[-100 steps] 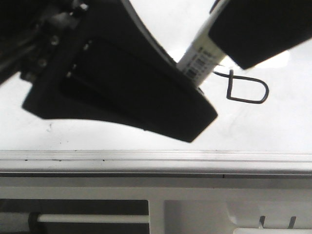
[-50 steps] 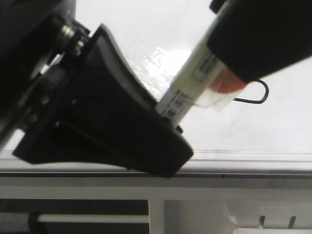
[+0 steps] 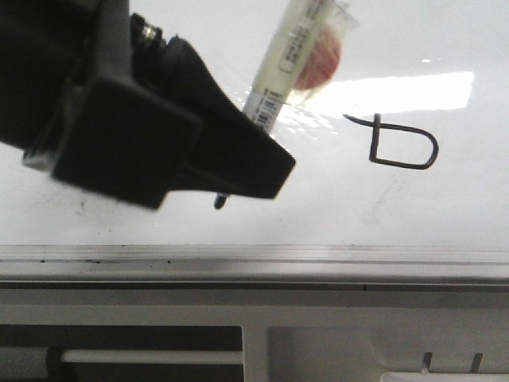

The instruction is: Write number 8 on whiteboard

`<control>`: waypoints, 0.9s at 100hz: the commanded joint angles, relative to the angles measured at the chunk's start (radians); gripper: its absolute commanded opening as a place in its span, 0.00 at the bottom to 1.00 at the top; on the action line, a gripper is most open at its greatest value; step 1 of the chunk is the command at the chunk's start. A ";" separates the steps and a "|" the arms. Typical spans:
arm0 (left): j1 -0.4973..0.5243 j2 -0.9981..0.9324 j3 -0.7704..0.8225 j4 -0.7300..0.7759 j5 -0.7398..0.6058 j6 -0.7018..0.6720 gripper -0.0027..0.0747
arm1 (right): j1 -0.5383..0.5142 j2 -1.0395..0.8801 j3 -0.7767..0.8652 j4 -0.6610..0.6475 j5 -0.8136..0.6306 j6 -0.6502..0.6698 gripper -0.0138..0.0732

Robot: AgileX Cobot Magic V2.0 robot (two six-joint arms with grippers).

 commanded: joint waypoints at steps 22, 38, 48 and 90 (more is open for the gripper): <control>-0.001 0.042 -0.025 -0.193 -0.312 -0.011 0.01 | 0.001 -0.112 -0.032 -0.124 0.023 0.129 0.10; -0.001 0.113 -0.047 -0.238 -0.329 -0.011 0.01 | 0.001 -0.122 -0.027 -0.131 0.025 0.148 0.10; -0.001 0.149 -0.076 -0.265 -0.373 -0.011 0.01 | 0.001 -0.122 -0.027 -0.131 0.025 0.148 0.10; 0.048 0.176 -0.110 -0.433 -0.427 -0.013 0.01 | 0.001 -0.122 -0.027 -0.131 -0.009 0.154 0.10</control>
